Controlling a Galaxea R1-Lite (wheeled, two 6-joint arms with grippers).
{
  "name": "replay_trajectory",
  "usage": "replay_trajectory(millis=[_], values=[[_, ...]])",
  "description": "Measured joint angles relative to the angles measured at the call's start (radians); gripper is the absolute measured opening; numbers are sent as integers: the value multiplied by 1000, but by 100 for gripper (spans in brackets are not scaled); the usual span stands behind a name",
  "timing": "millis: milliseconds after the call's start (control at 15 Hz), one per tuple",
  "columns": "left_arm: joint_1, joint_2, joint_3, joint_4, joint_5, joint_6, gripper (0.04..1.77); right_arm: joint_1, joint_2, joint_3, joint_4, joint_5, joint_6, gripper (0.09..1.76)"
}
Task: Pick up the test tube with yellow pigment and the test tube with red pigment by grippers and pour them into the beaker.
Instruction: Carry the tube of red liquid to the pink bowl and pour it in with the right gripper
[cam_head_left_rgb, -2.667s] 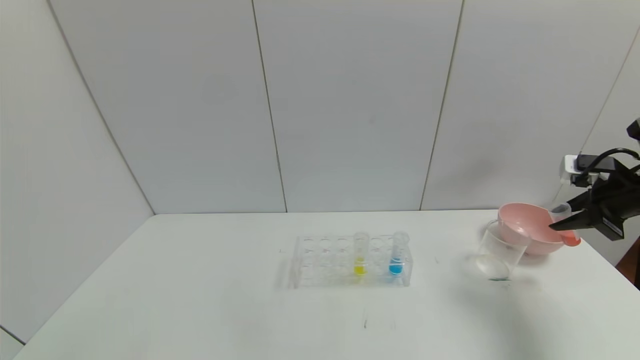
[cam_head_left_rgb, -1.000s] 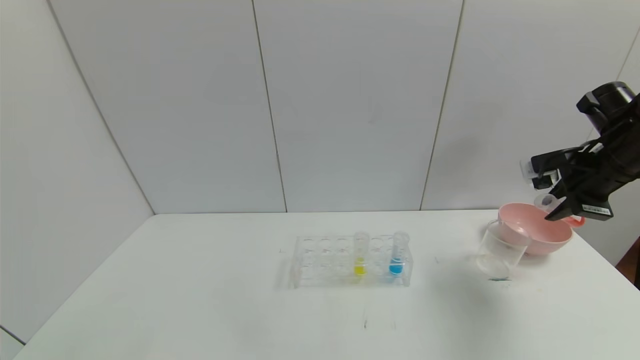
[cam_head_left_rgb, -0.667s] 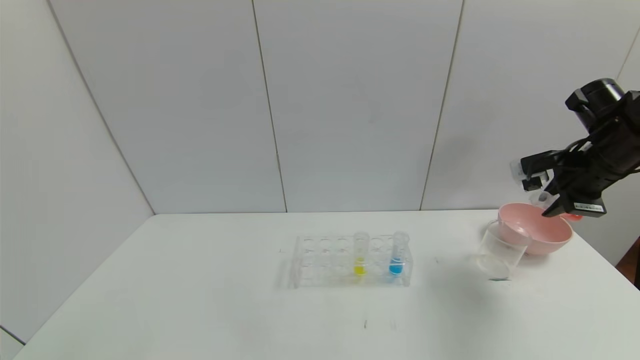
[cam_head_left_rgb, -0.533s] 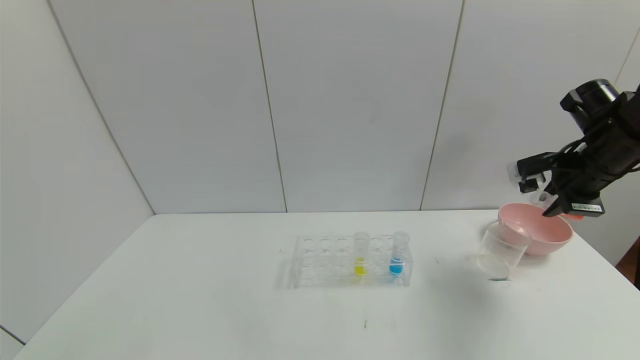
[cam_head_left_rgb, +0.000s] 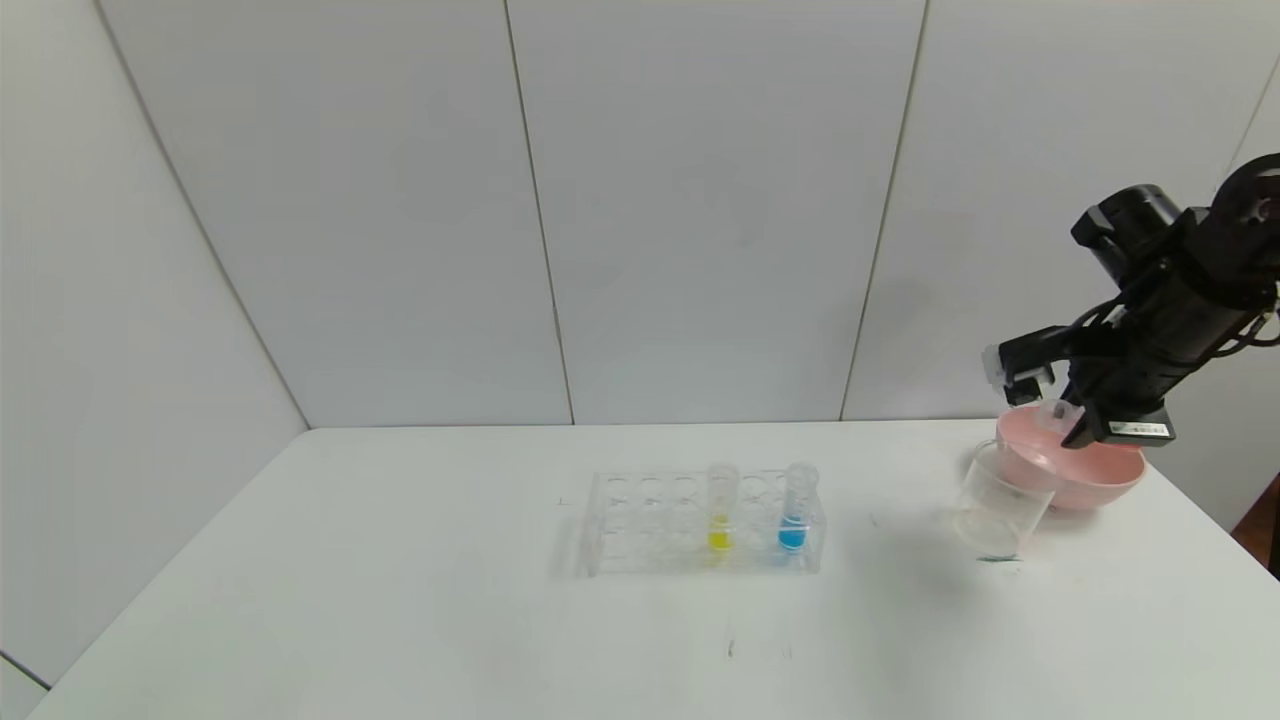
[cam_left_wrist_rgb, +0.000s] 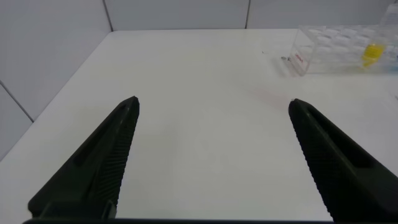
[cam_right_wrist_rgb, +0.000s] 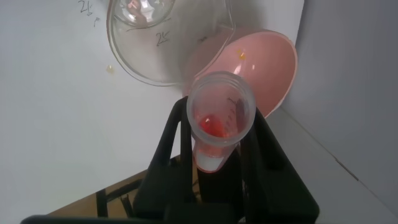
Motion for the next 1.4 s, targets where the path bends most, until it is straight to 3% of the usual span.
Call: replay_trajectory(millis=[133, 467, 1400], values=[[0, 0, 0, 0, 0, 1, 172, 3, 11, 3, 5, -69, 0, 51], [0, 0, 0, 0, 0, 0, 172, 11, 23, 8, 15, -128, 1, 51], [0, 0, 0, 0, 0, 0, 172, 49, 29, 29, 9, -213, 15, 51]])
